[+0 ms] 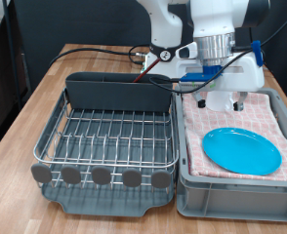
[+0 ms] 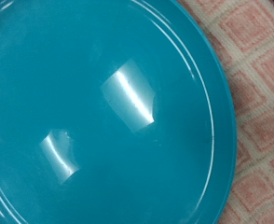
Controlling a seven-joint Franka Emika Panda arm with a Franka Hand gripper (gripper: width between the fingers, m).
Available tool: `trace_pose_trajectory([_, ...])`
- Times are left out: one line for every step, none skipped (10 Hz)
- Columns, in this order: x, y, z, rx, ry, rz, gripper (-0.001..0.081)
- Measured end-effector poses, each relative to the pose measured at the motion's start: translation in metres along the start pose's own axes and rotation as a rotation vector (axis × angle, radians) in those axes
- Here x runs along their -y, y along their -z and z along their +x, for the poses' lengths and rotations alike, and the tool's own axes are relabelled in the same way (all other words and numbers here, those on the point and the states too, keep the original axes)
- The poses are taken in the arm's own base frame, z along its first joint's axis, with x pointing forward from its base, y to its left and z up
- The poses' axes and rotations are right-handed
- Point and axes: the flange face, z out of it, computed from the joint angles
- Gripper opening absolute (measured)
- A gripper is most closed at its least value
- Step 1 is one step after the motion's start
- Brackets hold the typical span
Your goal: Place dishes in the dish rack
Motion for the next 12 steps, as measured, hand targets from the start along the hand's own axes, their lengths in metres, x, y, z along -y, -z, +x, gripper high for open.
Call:
trace_pose_trajectory([-0.003,-0.005,0.003,0.009,0.016,0.002,0.0802])
trace_pose_trajectory([-0.006,-0.009,0.006,0.015,0.026,0.001,0.0802])
trace_pose_trajectory([-0.009,-0.012,0.007,0.021,0.035,0.002,0.0802])
trace_pose_trajectory([-0.011,-0.015,0.007,0.026,0.046,0.006,0.0802])
trace_pose_trajectory([-0.013,-0.018,0.007,0.030,0.055,0.009,0.0802])
trace_pose_trajectory([-0.014,-0.021,0.006,0.036,0.062,0.009,0.0802])
trace_pose_trajectory([-0.015,-0.023,0.006,0.042,0.070,0.009,0.0802])
trace_pose_trajectory([-0.014,-0.026,0.005,0.047,0.078,0.008,0.0802])
trace_pose_trajectory([-0.013,-0.030,0.004,0.050,0.084,0.007,0.0802])
trace_pose_trajectory([-0.011,-0.034,0.004,0.051,0.088,0.004,0.0802])
trace_pose_trajectory([-0.010,-0.037,0.003,0.053,0.090,0.002,0.0802])
trace_pose_trajectory([-0.008,-0.041,0.002,0.055,0.090,0.000,0.0802])
